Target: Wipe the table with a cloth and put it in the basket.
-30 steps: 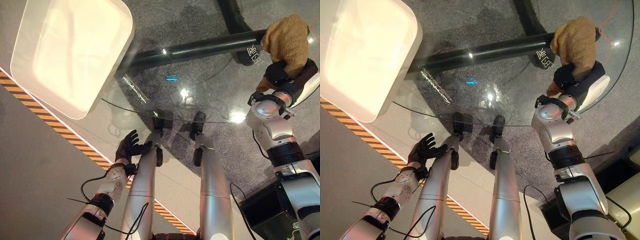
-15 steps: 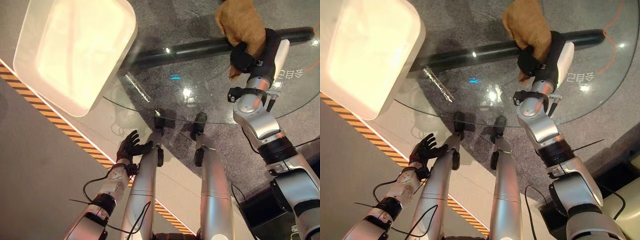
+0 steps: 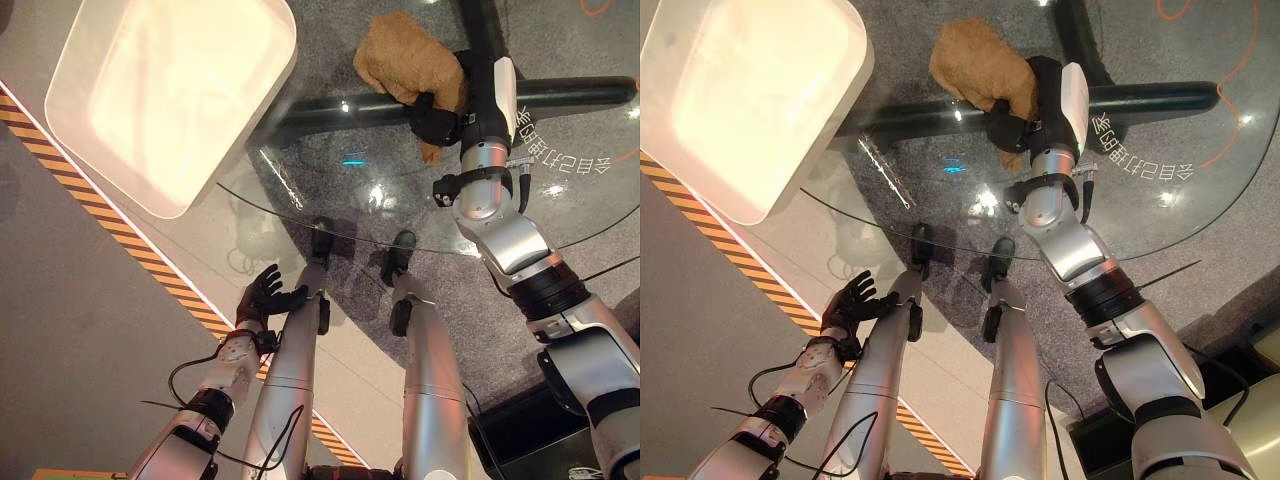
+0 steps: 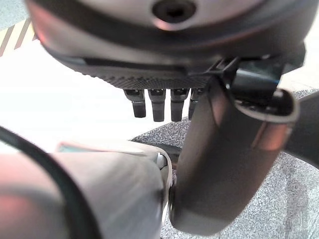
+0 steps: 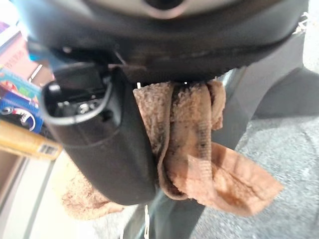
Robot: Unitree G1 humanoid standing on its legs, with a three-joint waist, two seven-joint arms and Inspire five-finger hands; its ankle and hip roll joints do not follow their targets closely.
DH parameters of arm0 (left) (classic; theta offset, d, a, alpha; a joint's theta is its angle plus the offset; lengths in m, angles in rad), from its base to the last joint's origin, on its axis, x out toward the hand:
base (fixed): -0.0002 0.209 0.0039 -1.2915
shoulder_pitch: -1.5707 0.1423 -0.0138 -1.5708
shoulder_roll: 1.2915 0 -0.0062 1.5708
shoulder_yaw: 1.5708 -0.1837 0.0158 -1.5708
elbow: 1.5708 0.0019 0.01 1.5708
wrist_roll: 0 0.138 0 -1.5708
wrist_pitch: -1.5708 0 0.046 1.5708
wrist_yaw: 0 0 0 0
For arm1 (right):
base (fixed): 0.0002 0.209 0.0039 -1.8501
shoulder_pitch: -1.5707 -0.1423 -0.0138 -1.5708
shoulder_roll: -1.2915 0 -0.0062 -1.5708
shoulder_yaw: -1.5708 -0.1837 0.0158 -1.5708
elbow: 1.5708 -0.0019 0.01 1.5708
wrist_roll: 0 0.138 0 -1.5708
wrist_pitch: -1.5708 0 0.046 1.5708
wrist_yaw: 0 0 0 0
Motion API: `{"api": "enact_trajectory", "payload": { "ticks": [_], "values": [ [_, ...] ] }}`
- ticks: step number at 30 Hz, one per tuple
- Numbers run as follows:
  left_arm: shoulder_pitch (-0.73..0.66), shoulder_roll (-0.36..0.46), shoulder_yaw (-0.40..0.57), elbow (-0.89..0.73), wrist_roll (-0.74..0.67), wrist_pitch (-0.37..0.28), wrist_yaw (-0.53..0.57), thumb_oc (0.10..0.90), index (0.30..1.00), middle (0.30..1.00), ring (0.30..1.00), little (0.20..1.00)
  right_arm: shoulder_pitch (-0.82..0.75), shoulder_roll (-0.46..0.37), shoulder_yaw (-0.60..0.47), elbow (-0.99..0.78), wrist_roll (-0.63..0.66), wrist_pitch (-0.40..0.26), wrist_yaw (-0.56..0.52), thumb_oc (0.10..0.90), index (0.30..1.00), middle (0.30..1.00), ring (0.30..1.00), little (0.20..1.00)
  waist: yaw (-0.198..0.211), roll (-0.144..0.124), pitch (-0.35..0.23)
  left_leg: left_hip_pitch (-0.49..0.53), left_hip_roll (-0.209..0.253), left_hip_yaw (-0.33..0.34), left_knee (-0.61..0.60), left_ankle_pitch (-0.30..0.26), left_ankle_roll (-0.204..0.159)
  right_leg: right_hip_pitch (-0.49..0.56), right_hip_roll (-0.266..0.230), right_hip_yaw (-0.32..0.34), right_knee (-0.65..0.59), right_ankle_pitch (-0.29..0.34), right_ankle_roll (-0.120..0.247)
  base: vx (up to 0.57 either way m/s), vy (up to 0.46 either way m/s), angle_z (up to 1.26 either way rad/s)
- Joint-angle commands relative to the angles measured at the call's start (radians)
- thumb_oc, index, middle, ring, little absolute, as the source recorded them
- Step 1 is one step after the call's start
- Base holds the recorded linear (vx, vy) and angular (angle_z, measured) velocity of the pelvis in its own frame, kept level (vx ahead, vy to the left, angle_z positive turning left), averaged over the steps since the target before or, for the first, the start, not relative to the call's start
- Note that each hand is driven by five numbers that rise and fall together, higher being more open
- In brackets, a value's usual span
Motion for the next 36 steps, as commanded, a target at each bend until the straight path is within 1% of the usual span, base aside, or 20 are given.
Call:
{"api": "enact_trajectory", "payload": {
  "ticks": [1,4,6,7,11,12,13,14,15,18,24,30,33,36],
  "values": [
    [0.132,-0.023,-0.047,0.017,0.038,0.015,-0.013,0.800,0.900,0.900,0.900,0.900,0.001,0.013,0.108,-0.113,-0.041,-0.049,0.148,0.100,0.300,0.300,0.300,0.200,0.035,0.038,-0.018,0.014,-0.057,0.061,0.029,-0.102,0.047,-0.031,0.039,-0.005,-0.055,0.061,0.040,-0.04,-0.014,0.02],
    [0.126,-0.015,-0.053,0.004,0.036,0.019,-0.005,0.800,0.900,0.900,0.900,0.900,0.001,0.002,0.134,-0.141,-0.015,-0.078,0.230,0.100,0.300,0.300,0.300,0.200,0.035,0.035,-0.018,0.015,-0.058,0.061,0.029,-0.102,0.046,-0.028,0.039,-0.006,-0.057,0.061,0.043,0.00,-0.008,0.01],
    [0.119,-0.010,-0.051,0.002,0.034,0.021,-0.004,0.800,0.900,0.900,0.900,0.900,-0.001,0.003,0.150,-0.159,-0.021,-0.094,0.298,0.100,0.300,0.300,0.300,0.200,0.034,0.032,-0.018,0.013,-0.059,0.060,0.032,-0.100,0.044,-0.028,0.040,-0.006,-0.057,0.063,0.043,0.02,-0.022,0.04],
    [0.138,-0.011,-0.059,0.001,0.033,0.022,-0.003,0.800,0.900,0.900,0.900,0.900,0.019,0.007,0.159,-0.164,-0.016,-0.095,0.304,0.100,0.300,0.300,0.300,0.200,0.036,0.032,-0.018,0.051,-0.058,0.056,0.038,-0.130,0.040,0.005,0.042,0.001,-0.046,0.035,0.051,0.05,-0.020,0.02],
    [0.131,-0.001,-0.065,-0.009,0.023,0.030,0.003,0.800,0.900,0.900,0.900,0.900,0.020,-0.005,0.193,-0.185,0.000,-0.112,0.371,0.100,0.300,0.300,0.300,0.200,0.037,0.032,-0.018,0.049,-0.059,0.054,0.040,-0.129,0.040,0.003,0.040,-0.002,-0.044,0.036,0.053,0.00,-0.009,0.00],
    [0.109,0.001,-0.058,-0.009,0.023,0.031,0.004,0.800,0.900,0.900,0.900,0.900,-0.002,-0.010,0.190,-0.185,0.000,-0.111,0.372,0.100,0.300,0.300,0.300,0.200,0.035,0.031,-0.018,0.012,-0.060,0.057,0.035,-0.099,0.043,-0.029,0.038,-0.009,-0.056,0.064,0.046,0.00,0.000,0.00],
    [0.126,0.003,-0.067,-0.010,0.021,0.038,0.007,0.800,0.900,0.900,0.900,0.900,0.019,-0.009,0.210,-0.190,0.009,-0.123,0.397,0.100,0.300,0.300,0.300,0.200,0.038,0.031,-0.018,0.048,-0.057,0.055,0.044,-0.130,0.039,0.003,0.038,-0.004,-0.042,0.035,0.054,-0.03,-0.024,0.02],
    [0.105,0.007,-0.060,-0.011,0.019,0.040,0.006,0.800,0.900,0.900,0.900,0.900,-0.004,-0.018,0.214,-0.195,0.014,-0.124,0.408,0.100,0.300,0.300,0.300,0.200,0.036,0.030,-0.018,0.010,-0.058,0.058,0.042,-0.101,0.043,-0.029,0.035,-0.011,-0.052,0.064,0.046,0.06,-0.031,0.04],
    [0.129,0.008,-0.069,-0.013,0.019,0.042,0.006,0.800,0.900,0.900,0.900,0.900,0.018,-0.018,0.222,-0.195,0.019,-0.130,0.421,0.100,0.300,0.300,0.300,0.200,0.040,0.032,-0.018,0.048,-0.057,0.054,0.048,-0.132,0.038,0.006,0.036,-0.006,-0.042,0.035,0.054,0.01,-0.020,0.04],
    [0.129,0.014,-0.074,-0.019,0.016,0.046,0.006,0.800,0.900,0.900,0.900,0.900,0.013,-0.023,0.235,-0.197,0.039,-0.138,0.448,0.100,0.300,0.300,0.300,0.200,0.043,0.032,-0.018,0.045,-0.057,0.052,0.053,-0.132,0.037,0.004,0.033,-0.010,-0.039,0.034,0.054,0.02,-0.016,0.03],
    [0.123,0.017,-0.078,-0.022,0.012,0.054,0.006,0.800,0.900,0.900,0.900,0.900,0.014,-0.025,0.242,-0.197,0.043,-0.131,0.447,0.100,0.300,0.300,0.300,0.200,0.045,0.033,-0.018,0.046,-0.057,0.050,0.058,-0.132,0.038,0.005,0.030,-0.014,-0.034,0.033,0.053,0.00,-0.008,0.02],
    [0.122,0.018,-0.080,-0.021,0.013,0.054,0.008,0.800,0.900,0.900,0.900,0.900,0.020,-0.027,0.232,-0.184,0.036,-0.141,0.426,0.100,0.300,0.300,0.300,0.200,0.045,0.033,-0.018,0.046,-0.056,0.050,0.060,-0.132,0.039,0.005,0.026,-0.019,-0.031,0.032,0.053,0.00,0.000,0.00],
    [0.123,0.016,-0.082,-0.027,0.010,0.057,0.014,0.800,0.900,0.900,0.900,0.900,0.030,-0.027,0.211,-0.187,0.036,-0.153,0.368,0.100,0.300,0.300,0.300,0.200,0.042,0.036,-0.018,0.046,-0.055,0.052,0.061,-0.132,0.040,0.002,0.025,-0.019,-0.025,0.031,0.051,0.00,0.000,0.00],
    [0.129,0.011,-0.086,-0.027,0.002,0.039,0.017,0.800,0.900,0.900,0.900,0.900,0.038,-0.023,0.185,-0.188,0.032,-0.171,0.317,0.100,0.300,0.300,0.300,0.200,0.039,0.040,-0.018,0.046,-0.053,0.054,0.062,-0.132,0.041,-0.001,0.025,-0.015,-0.020,0.031,0.050,0.00,0.000,0.00]
  ]
}}
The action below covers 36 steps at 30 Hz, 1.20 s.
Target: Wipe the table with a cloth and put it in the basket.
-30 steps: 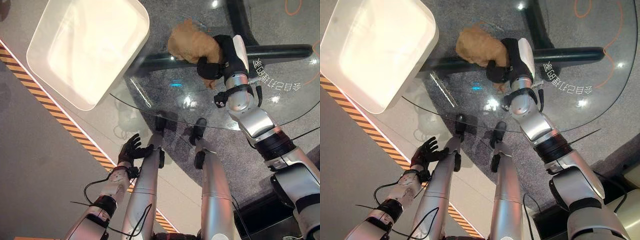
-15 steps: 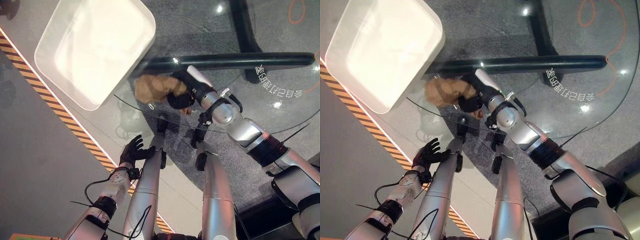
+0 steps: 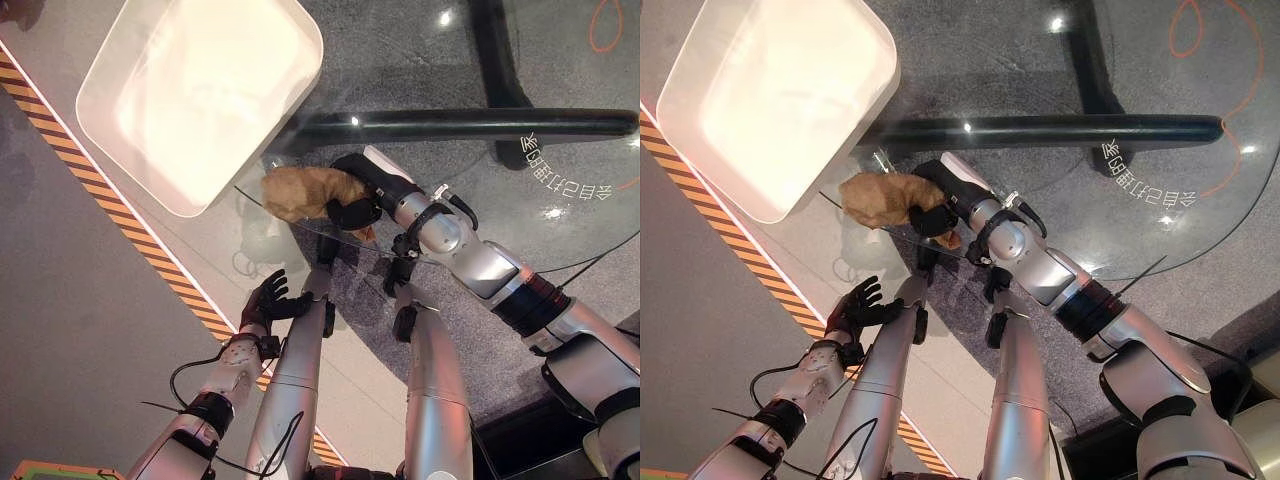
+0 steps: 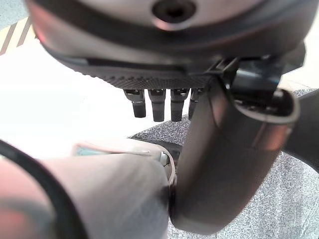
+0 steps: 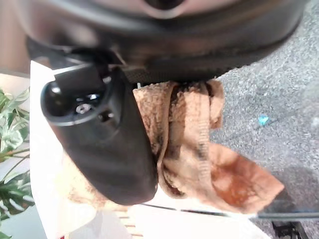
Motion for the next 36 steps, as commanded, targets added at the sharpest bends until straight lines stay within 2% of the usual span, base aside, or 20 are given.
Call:
{"api": "enact_trajectory", "payload": {
  "ticks": [1,9,11,20,24,28,32,36],
  "values": [
    [0.116,-0.003,-0.045,0.015,-0.002,-0.003,0.015,0.800,0.900,0.900,0.900,0.900,0.030,0.002,-0.080,-0.125,0.023,-0.106,-0.081,0.100,0.300,0.300,0.300,0.200,0.011,0.033,-0.006,0.044,-0.040,0.083,0.038,-0.120,0.046,-0.013,0.037,0.012,-0.050,0.059,0.055,0.00,0.000,0.00],
    [0.152,-0.001,0.011,-0.033,-0.103,-0.106,0.015,0.800,0.900,0.900,0.900,0.900,0.065,-0.015,-0.140,-0.143,0.017,-0.111,-0.130,0.100,0.300,0.300,0.300,0.200,0.005,0.035,-0.006,0.073,-0.036,0.090,0.029,-0.123,0.045,0.007,0.041,0.016,-0.057,0.057,0.052,0.00,0.000,0.00],
    [0.175,0.003,0.024,-0.092,-0.121,-0.162,-0.002,0.800,0.900,0.900,0.900,0.900,0.088,-0.030,-0.168,-0.158,0.047,-0.122,-0.128,0.100,0.300,0.300,0.300,0.200,0.006,0.043,-0.006,0.091,-0.036,0.091,0.019,-0.120,0.045,0.022,0.039,0.014,-0.060,0.056,0.051,0.00,0.000,0.00],
    [0.239,0.025,0.100,-0.298,-0.325,-0.228,-0.038,0.800,0.900,0.900,0.900,0.900,0.214,-0.033,-0.275,-0.229,0.133,-0.204,-0.126,0.100,0.300,0.300,0.300,0.200,0.004,0.058,-0.006,0.156,-0.042,0.096,-0.001,-0.119,0.048,0.078,0.034,0.007,-0.064,0.040,0.044,-0.01,0.001,-0.01],
    [0.287,0.043,0.134,-0.466,-0.441,-0.216,-0.136,0.800,0.900,0.900,0.900,0.900,0.291,-0.041,-0.332,-0.286,0.179,-0.240,-0.106,0.100,0.300,0.300,0.300,0.200,0.001,0.058,-0.006,0.177,-0.042,0.096,-0.004,-0.123,0.050,0.102,0.036,0.006,-0.069,0.036,0.040,0.00,0.000,0.00],
    [0.321,0.052,0.123,-0.630,-0.527,-0.171,-0.272,0.800,0.900,0.900,0.900,0.900,0.374,-0.036,-0.377,-0.329,0.236,-0.295,-0.060,0.100,0.300,0.300,0.300,0.200,-0.003,0.056,-0.006,0.196,-0.042,0.094,-0.014,-0.122,0.056,0.121,0.036,0.002,-0.072,0.037,0.039,-0.02,-0.026,0.00],
    [0.353,0.049,0.092,-0.723,-0.622,-0.141,-0.419,0.800,0.900,0.900,0.900,0.900,0.447,-0.019,-0.408,-0.365,0.335,-0.388,0.030,0.100,0.300,0.300,0.300,0.200,-0.013,0.054,-0.006,0.217,-0.044,0.093,-0.024,-0.121,0.063,0.143,0.039,0.002,-0.085,0.043,0.037,0.00,0.000,0.00],
    [0.360,0.046,0.076,-0.779,-0.700,-0.127,-0.501,0.800,0.900,0.900,0.900,0.900,0.485,0.011,-0.421,-0.411,0.369,-0.448,0.092,0.100,0.300,0.300,0.300,0.200,-0.023,0.046,-0.006,0.225,-0.040,0.098,-0.023,-0.126,0.065,0.156,0.043,0.008,-0.094,0.044,0.035,-0.01,-0.012,-0.02]
  ]
}}
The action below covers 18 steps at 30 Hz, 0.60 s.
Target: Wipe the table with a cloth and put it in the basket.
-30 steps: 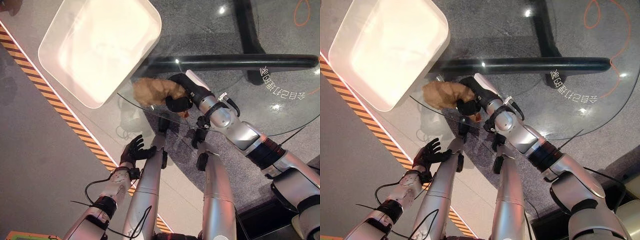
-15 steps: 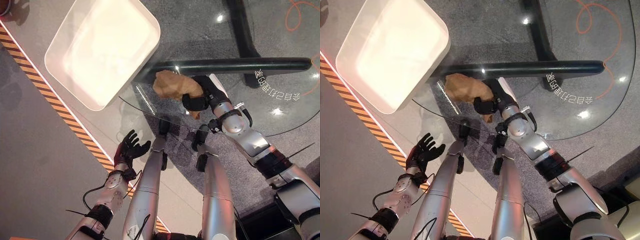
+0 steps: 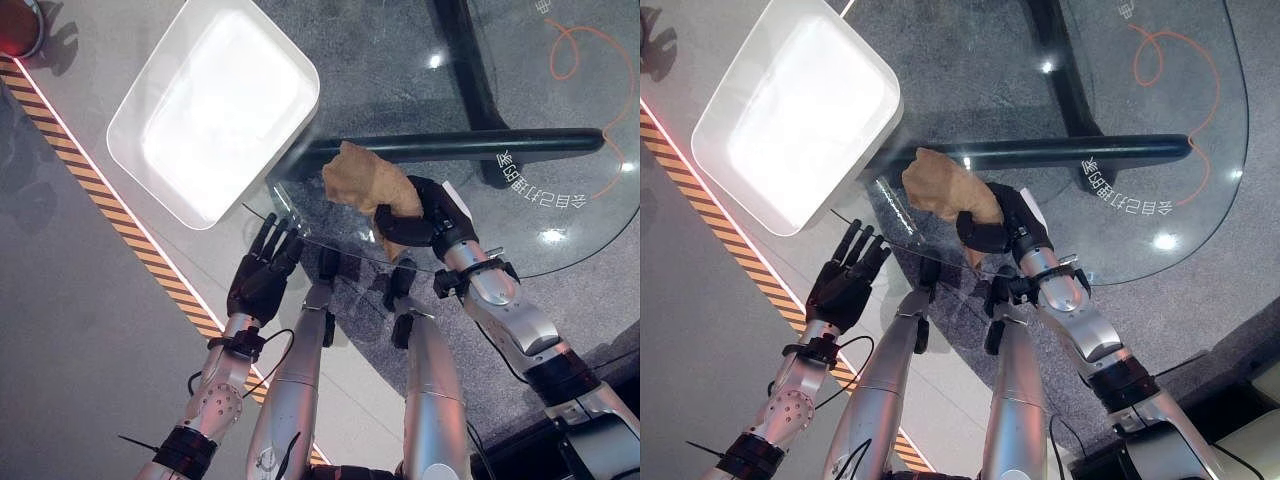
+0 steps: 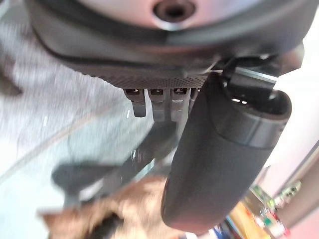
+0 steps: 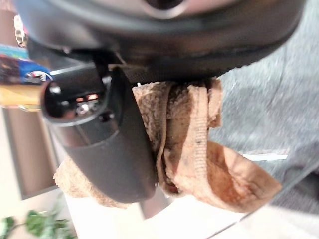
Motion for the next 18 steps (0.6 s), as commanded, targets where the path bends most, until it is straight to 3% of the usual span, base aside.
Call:
{"api": "enact_trajectory", "payload": {
  "ticks": [1,9,18],
  "values": [
    [0.091,-0.013,-0.010,-0.146,-0.071,-0.014,-0.120,0.800,0.900,0.900,0.900,0.900,-0.013,0.012,-0.055,-0.273,0.071,-0.213,0.106,0.100,0.300,0.300,0.300,0.200,-0.020,0.044,-0.019,0.072,-0.038,0.069,0.035,-0.137,0.056,0.038,0.048,-0.017,-0.083,0.046,0.035,-0.01,-0.028,-0.05],
    [0.056,-0.012,-0.029,-0.166,-0.128,0.010,-0.208,0.800,0.900,0.900,0.900,0.900,0.004,0.012,-0.051,-0.330,0.113,-0.223,0.225,0.100,0.300,0.300,0.300,0.200,-0.041,0.026,-0.019,0.056,-0.025,0.077,0.050,-0.145,0.057,0.021,0.052,-0.004,-0.080,0.053,0.040,0.00,-0.019,-0.02],
    [-0.026,0.036,-0.021,-0.195,-0.145,-0.072,-0.186,0.800,0.900,0.900,0.900,0.900,-0.024,-0.063,0.045,-0.321,0.038,-0.178,0.389,0.100,0.300,0.300,0.300,0.200,-0.046,0.009,-0.019,0.041,-0.024,0.078,0.058,-0.143,0.050,0.015,0.051,-0.003,-0.095,0.064,0.044,0.00,-0.022,-0.02]
  ]
}}
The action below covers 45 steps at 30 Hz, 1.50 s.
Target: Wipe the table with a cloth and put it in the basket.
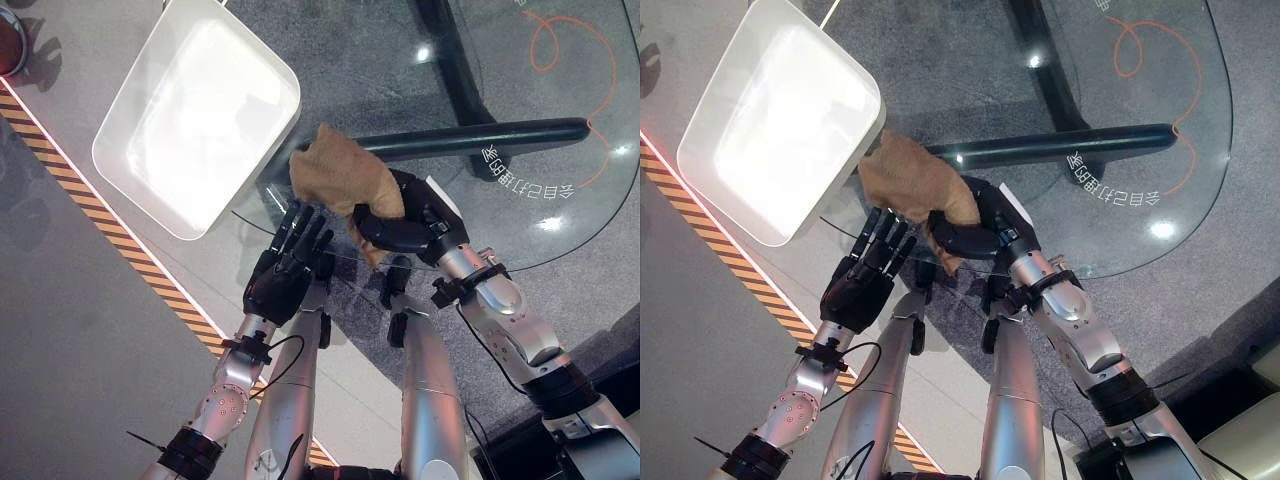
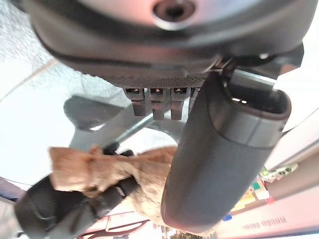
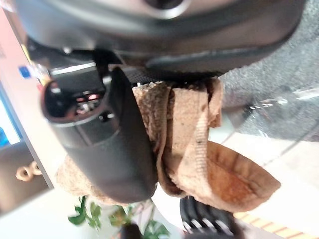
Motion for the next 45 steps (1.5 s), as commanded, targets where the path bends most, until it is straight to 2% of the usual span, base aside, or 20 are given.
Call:
{"api": "enact_trajectory", "payload": {
  "ticks": [1,8,13,23,24,25,27,28,29,31,32,33,34,35,36,37,38,41,43,45],
  "values": [
    [0.000,0.029,0.017,-0.152,-0.008,-0.063,-0.047,0.800,0.900,0.900,0.900,0.900,-0.058,-0.038,0.043,-0.237,-0.013,-0.085,0.132,0.100,0.300,0.300,0.300,0.200,0.005,0.013,-0.022,0.043,-0.030,0.058,0.061,-0.137,0.035,0.014,0.044,-0.018,-0.068,0.058,0.036,0.00,0.000,0.00],
    [-0.033,0.047,0.041,-0.194,-0.043,-0.097,-0.065,0.800,0.900,0.900,0.900,0.900,-0.076,-0.084,0.090,-0.218,-0.054,-0.040,0.155,0.100,0.300,0.300,0.300,0.200,0.009,0.008,-0.022,0.027,-0.029,0.054,0.067,-0.133,0.027,0.003,0.042,-0.020,-0.065,0.055,0.034,0.00,0.000,0.00],
    [-0.044,0.050,0.032,-0.219,-0.044,-0.087,-0.069,0.800,0.900,0.900,0.900,0.900,-0.084,-0.087,0.112,-0.227,-0.051,-0.029,0.179,0.100,0.300,0.300,0.300,0.200,0.010,0.011,-0.022,0.013,-0.033,0.047,0.068,-0.127,0.025,-0.014,0.043,-0.015,-0.060,0.055,0.033,0.00,0.000,0.00],
    [-0.068,0.038,-0.016,-0.241,-0.058,-0.009,-0.055,0.800,0.900,0.900,0.900,0.900,-0.135,-0.056,0.177,-0.233,-0.078,-0.035,0.166,0.100,0.300,0.300,0.300,0.200,0.015,0.018,-0.022,0.006,-0.046,0.040,0.059,-0.118,0.030,-0.022,0.048,-0.007,-0.070,0.062,0.034,0.00,0.001,0.00],
    [-0.088,0.039,-0.015,-0.243,-0.055,0.004,-0.043,0.800,0.900,0.900,0.900,0.900,-0.159,-0.049,0.176,-0.234,-0.078,-0.041,0.149,0.100,0.300,0.300,0.300,0.200,0.014,0.018,-0.022,-0.028,-0.049,0.044,0.054,-0.088,0.033,-0.052,0.045,-0.010,-0.083,0.093,0.028,-0.04,0.015,0.00],
    [-0.091,0.034,-0.028,-0.242,-0.052,0.013,-0.032,0.800,0.900,0.900,0.900,0.900,-0.171,-0.033,0.180,-0.236,-0.077,-0.043,0.133,0.100,0.300,0.300,0.300,0.200,0.014,0.020,-0.022,-0.029,-0.051,0.043,0.054,-0.087,0.034,-0.053,0.046,-0.008,-0.085,0.096,0.028,-0.04,0.013,0.01],
    [-0.093,0.027,-0.037,-0.243,-0.059,0.019,-0.024,0.800,0.900,0.900,0.900,0.900,-0.184,-0.023,0.187,-0.243,-0.066,-0.042,0.129,0.100,0.300,0.300,0.300,0.200,0.014,0.021,-0.022,-0.028,-0.052,0.044,0.052,-0.087,0.036,-0.053,0.046,-0.006,-0.086,0.097,0.029,0.03,0.011,0.01],
    [-0.074,0.024,-0.046,-0.242,-0.060,0.019,-0.024,0.800,0.900,0.900,0.900,0.900,-0.169,-0.017,0.194,-0.244,-0.065,-0.041,0.130,0.100,0.300,0.300,0.300,0.200,0.016,0.023,-0.022,0.006,-0.051,0.040,0.057,-0.117,0.033,-0.024,0.049,-0.002,-0.075,0.068,0.036,0.06,0.030,0.02],
    [-0.075,0.020,-0.047,-0.241,-0.061,0.020,-0.023,0.800,0.900,0.900,0.900,0.900,-0.173,-0.012,0.198,-0.245,-0.067,-0.039,0.136,0.100,0.300,0.300,0.300,0.200,0.016,0.023,-0.022,0.006,-0.051,0.042,0.056,-0.117,0.034,-0.025,0.049,-0.001,-0.076,0.068,0.036,0.06,0.029,0.02],
    [-0.075,0.011,-0.051,-0.238,-0.057,0.024,-0.020,0.800,0.900,0.900,0.900,0.900,-0.179,-0.001,0.207,-0.256,-0.059,-0.023,0.150,0.100,0.300,0.300,0.300,0.200,0.018,0.024,-0.022,0.007,-0.052,0.043,0.054,-0.117,0.036,-0.025,0.049,-0.001,-0.078,0.069,0.036,-0.02,0.028,0.00],
    [-0.091,0.009,-0.047,-0.236,-0.053,0.025,-0.019,0.800,0.900,0.900,0.900,0.900,-0.201,0.001,0.207,-0.258,-0.057,-0.013,0.163,0.100,0.300,0.300,0.300,0.200,0.016,0.023,-0.022,-0.027,-0.055,0.047,0.048,-0.087,0.041,-0.055,0.047,-0.005,-0.090,0.099,0.029,0.00,0.000,0.00],
    [-0.073,0.008,-0.055,-0.233,-0.052,0.024,-0.018,0.800,0.900,0.900,0.900,0.900,-0.184,0.007,0.214,-0.260,-0.058,-0.007,0.166,0.100,0.300,0.300,0.300,0.200,0.019,0.025,-0.022,0.008,-0.054,0.043,0.052,-0.116,0.038,-0.024,0.050,-0.002,-0.081,0.071,0.036,0.00,0.000,0.00],
    [-0.075,0.008,-0.057,-0.231,-0.049,0.022,-0.014,0.800,0.900,0.900,0.900,0.900,-0.187,0.011,0.220,-0.262,-0.062,0.004,0.171,0.100,0.300,0.300,0.300,0.200,0.020,0.026,-0.022,0.008,-0.055,0.043,0.051,-0.115,0.038,-0.024,0.049,-0.002,-0.083,0.073,0.037,0.00,0.000,0.00],
    [-0.096,0.009,-0.054,-0.231,-0.044,0.016,-0.008,0.800,0.900,0.900,0.900,0.900,-0.209,0.010,0.224,-0.262,-0.066,0.011,0.174,0.100,0.300,0.300,0.300,0.200,0.018,0.024,-0.022,-0.027,-0.057,0.047,0.046,-0.085,0.041,-0.055,0.046,-0.006,-0.095,0.103,0.031,0.00,0.000,0.00],
    [-0.080,0.010,-0.064,-0.227,-0.040,0.010,-0.002,0.800,0.900,0.900,0.900,0.900,-0.197,0.015,0.241,-0.259,-0.075,0.022,0.176,0.100,0.300,0.300,0.300,0.200,0.022,0.027,-0.022,0.009,-0.057,0.042,0.048,-0.113,0.039,-0.024,0.049,-0.004,-0.086,0.076,0.038,0.00,0.007,0.03],
    [-0.082,0.012,-0.063,-0.225,-0.041,0.009,0.002,0.800,0.900,0.900,0.900,0.900,-0.199,0.018,0.251,-0.258,-0.089,0.032,0.172,0.100,0.300,0.300,0.300,0.200,0.023,0.028,-0.022,0.008,-0.058,0.042,0.047,-0.113,0.039,-0.025,0.049,-0.005,-0.087,0.076,0.039,0.00,0.000,0.00],
    [-0.100,0.013,-0.056,-0.225,-0.041,0.009,0.003,0.800,0.900,0.900,0.900,0.900,-0.217,0.015,0.248,-0.259,-0.089,0.033,0.172,0.100,0.300,0.300,0.300,0.200,0.021,0.026,-0.022,-0.027,-0.059,0.046,0.042,-0.083,0.042,-0.056,0.046,-0.008,-0.097,0.105,0.032,-0.05,0.008,0.01],
    [-0.090,0.017,-0.072,-0.224,0.001,0.001,0.036,0.800,0.900,0.900,0.900,0.900,-0.208,0.017,0.278,-0.255,-0.159,0.068,0.096,0.100,0.300,0.300,0.300,0.200,0.025,0.029,-0.022,0.006,-0.058,0.044,0.046,-0.109,0.038,-0.026,0.048,-0.006,-0.088,0.080,0.040,0.03,0.009,0.00],
    [-0.094,0.020,-0.077,-0.224,0.017,0.002,0.026,0.800,0.900,0.900,0.900,0.900,-0.210,0.014,0.280,-0.248,-0.142,0.101,0.005,0.100,0.300,0.300,0.300,0.200,0.023,0.029,-0.022,0.009,-0.058,0.046,0.041,-0.107,0.038,-0.024,0.049,-0.005,-0.090,0.082,0.041,0.00,0.000,0.00],
    [-0.093,0.024,-0.080,-0.224,0.027,0.001,0.007,0.800,0.900,0.900,0.900,0.900,-0.210,0.016,0.275,-0.217,-0.131,0.098,-0.033,0.100,0.300,0.300,0.300,0.200,0.022,0.030,-0.022,0.013,-0.058,0.047,0.037,-0.107,0.039,-0.023,0.053,0.000,-0.094,0.082,0.040,0.00,0.043,0.00]
  ]
}}
